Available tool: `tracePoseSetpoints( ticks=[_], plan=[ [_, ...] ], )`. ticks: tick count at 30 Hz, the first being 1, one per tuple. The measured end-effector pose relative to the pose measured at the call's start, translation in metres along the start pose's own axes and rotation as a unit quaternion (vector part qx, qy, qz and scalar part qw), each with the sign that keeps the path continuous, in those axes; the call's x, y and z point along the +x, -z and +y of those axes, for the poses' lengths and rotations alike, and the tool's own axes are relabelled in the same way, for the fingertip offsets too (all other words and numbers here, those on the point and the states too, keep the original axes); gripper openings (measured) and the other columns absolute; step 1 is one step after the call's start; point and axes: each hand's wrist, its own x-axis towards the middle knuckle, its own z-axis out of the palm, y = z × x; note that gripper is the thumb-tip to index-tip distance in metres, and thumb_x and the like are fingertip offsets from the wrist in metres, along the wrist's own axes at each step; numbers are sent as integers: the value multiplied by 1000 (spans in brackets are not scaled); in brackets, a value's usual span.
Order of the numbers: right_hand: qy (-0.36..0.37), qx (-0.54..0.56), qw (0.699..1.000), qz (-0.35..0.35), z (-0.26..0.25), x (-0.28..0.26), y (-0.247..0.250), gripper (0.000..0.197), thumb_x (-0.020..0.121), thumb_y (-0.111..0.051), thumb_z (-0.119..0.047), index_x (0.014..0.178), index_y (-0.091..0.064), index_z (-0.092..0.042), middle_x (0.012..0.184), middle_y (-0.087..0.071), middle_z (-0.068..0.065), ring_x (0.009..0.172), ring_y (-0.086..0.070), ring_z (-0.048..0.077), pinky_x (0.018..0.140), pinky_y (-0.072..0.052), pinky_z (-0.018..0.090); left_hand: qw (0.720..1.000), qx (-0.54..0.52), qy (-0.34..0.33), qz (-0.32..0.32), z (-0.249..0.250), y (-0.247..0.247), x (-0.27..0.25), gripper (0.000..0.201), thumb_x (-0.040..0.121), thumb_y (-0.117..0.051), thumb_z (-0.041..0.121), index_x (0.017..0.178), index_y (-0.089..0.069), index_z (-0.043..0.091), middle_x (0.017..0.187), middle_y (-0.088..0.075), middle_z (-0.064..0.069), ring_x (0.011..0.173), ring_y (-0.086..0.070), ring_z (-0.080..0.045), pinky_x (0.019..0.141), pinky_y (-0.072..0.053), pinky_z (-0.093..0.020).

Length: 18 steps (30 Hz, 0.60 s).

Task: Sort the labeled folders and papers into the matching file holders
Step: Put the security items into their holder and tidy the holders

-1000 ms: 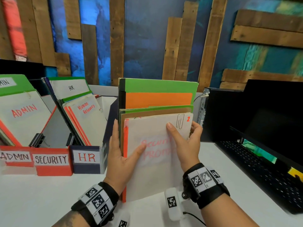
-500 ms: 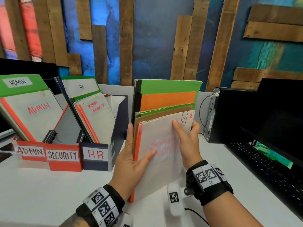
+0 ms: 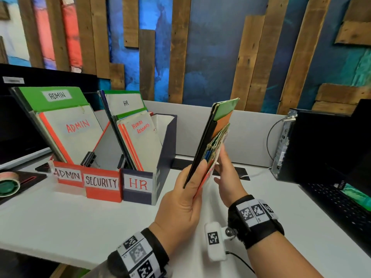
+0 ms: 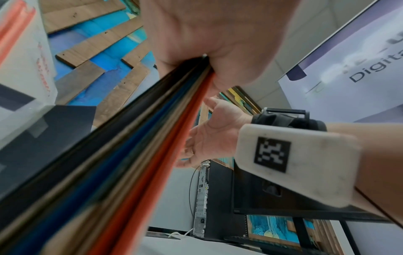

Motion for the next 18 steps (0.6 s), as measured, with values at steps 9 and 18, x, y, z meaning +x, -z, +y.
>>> tracePoseSetpoints(
  ticks=[9,18],
  plan=[
    [-21,23,999,38,4,14,-17,41,98,-44,-60,128,-50,-33,109,-61,-24,95,-59,-7,70,-43,19,997,-12,70,28,-25,25,-2,87,100,-60,25,157,-1,52,142,-52,0,124,-57,-13,101,-52,-34],
    [-23,46,993,102,14,44,-28,109,55,-67,-89,138,-38,-24,129,-60,1,113,-65,18,99,-53,46,956,-132,252,78,-36,31,-3,90,85,-81,23,152,-25,46,128,-46,52,120,-49,22,98,-42,-5]
  ],
)
